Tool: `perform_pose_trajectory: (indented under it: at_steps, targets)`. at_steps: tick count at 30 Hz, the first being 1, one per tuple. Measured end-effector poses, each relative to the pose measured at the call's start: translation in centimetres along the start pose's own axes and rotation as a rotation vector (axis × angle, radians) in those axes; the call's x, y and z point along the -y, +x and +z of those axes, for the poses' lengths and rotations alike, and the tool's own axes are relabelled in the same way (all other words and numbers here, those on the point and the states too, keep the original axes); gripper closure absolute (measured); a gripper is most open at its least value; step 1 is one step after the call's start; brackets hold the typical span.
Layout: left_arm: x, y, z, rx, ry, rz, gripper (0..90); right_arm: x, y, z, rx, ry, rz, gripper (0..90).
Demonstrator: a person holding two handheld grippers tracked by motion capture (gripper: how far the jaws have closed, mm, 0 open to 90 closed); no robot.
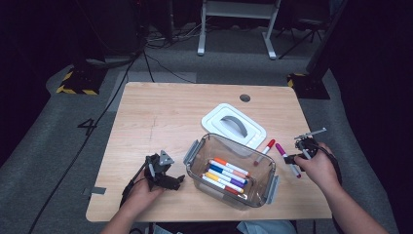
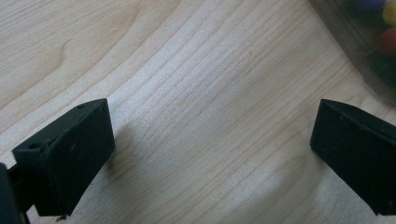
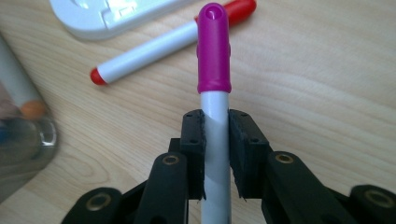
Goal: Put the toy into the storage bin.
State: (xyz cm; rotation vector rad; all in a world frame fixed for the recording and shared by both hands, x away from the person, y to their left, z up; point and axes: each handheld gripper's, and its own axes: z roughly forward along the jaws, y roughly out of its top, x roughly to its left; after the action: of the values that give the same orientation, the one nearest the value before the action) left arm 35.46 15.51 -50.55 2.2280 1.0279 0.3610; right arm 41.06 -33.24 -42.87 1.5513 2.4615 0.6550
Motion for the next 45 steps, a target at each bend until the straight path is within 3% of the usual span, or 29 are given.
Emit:
perform_pose_trajectory:
  at_steps: [8, 13, 16, 19, 21, 22, 29, 35, 43, 45]
  targets:
    - [0.0, 0.0, 0.0, -0.001, -0.002, 0.001, 0.1, -2.1, 1.4, -4.3, -0.021, -0.088, -0.055, 77.1]
    - [0.0, 0.0, 0.0, 0.001, -0.002, -0.002, 0.3, -3.1, 2.5, -5.8, -0.039, -0.114, -0.097, 77.1]
    - [0.1, 0.0, -0.1, -0.003, -0.003, -0.003, 0.3, -4.1, 3.9, -7.1, -0.063, -0.135, -0.142, 77.1]
    - [0.1, 0.0, -0.1, -0.003, -0.003, -0.005, 0.3, -4.5, 4.5, -7.4, -0.08, -0.144, -0.157, 77.1]
    - [0.1, 0.0, -0.1, -0.003, -0.003, -0.004, 0.3, -5.0, 5.6, -7.9, -0.124, -0.152, -0.177, 77.0]
    - [0.1, 0.0, -0.1, -0.004, -0.003, -0.004, 0.3, -5.0, 5.6, -7.9, -0.124, -0.152, -0.177, 77.0]
    - [0.1, 0.1, -0.1, 0.001, -0.002, 0.001, 0.0, -5.6, 9.0, -8.4, -0.219, -0.191, -0.249, 77.1]
    - [0.0, 0.2, 0.0, -0.003, -0.001, 0.003, 0.0, -6.3, 11.8, -8.2, -0.279, -0.162, -0.311, 77.0]
    - [-0.1, 0.2, 0.0, 0.0, 0.0, -0.001, 0.0, -6.6, 14.0, -7.3, -0.324, -0.119, -0.358, 77.0]
    - [-0.1, 0.2, 0.0, -0.002, -0.002, -0.001, 0.0, -6.7, 14.9, -6.8, -0.358, -0.099, -0.381, 77.0]
